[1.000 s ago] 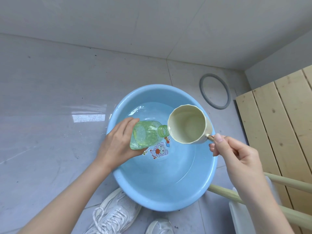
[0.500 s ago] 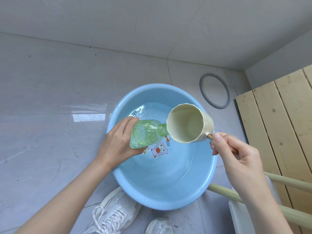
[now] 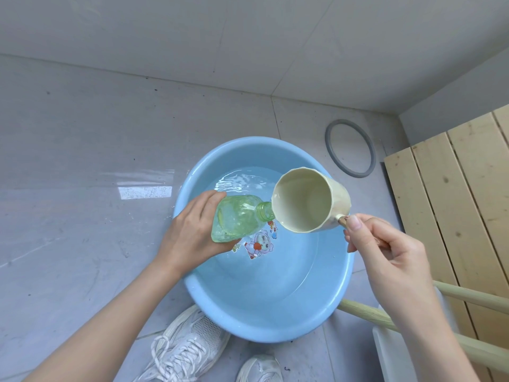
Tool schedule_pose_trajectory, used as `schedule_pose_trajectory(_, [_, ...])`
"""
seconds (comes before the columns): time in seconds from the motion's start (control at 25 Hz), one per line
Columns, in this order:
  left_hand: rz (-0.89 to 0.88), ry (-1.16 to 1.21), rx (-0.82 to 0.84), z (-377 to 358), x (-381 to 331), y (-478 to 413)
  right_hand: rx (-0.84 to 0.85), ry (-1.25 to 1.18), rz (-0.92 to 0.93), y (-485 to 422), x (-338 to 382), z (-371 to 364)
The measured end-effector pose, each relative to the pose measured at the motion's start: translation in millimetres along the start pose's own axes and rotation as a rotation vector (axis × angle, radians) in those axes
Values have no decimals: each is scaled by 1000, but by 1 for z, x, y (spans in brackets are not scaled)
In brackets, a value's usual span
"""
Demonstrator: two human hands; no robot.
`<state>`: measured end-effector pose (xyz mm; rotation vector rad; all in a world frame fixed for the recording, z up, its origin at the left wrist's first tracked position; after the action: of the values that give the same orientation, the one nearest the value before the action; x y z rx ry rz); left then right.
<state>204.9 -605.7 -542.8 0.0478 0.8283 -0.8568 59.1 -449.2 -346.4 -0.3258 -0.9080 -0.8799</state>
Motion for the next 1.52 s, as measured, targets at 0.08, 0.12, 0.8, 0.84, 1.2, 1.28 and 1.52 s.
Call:
schedule_pose_trajectory(0.08, [0, 0, 1, 0, 0, 0, -3, 7, -1, 0, 1, 1])
schedule_pose_trajectory(0.12, [-4, 2, -2, 1, 0, 0, -5, 11, -1, 0, 1, 1])
schedule_pose_trajectory(0.8, [-9, -8, -4, 0, -1, 0, -26, 65, 56, 1, 2, 6])
schedule_pose_trajectory(0.84, [-8, -3, -1, 1, -1, 0, -26, 72, 62, 1, 3, 6])
schedule_pose_trajectory(1.2, [-13, -2, 6, 0, 0, 0, -24, 109, 92, 0, 5, 6])
schedule_pose_trajectory(1.28, [-9, -8, 4, 0, 0, 0, -21, 113, 96, 0, 5, 6])
schedule_pose_trajectory(1.52, [-12, 7, -7, 1, -1, 0, -21, 123, 108, 0, 6, 6])
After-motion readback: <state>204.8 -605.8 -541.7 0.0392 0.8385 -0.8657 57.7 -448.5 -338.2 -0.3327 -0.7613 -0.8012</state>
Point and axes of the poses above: each hand's wrist, its own y-axis away from the middle knuckle, its own z-axis out of the back of the hand, x = y × z, the point moved 4 cm from there along -y, towards the middle knuckle
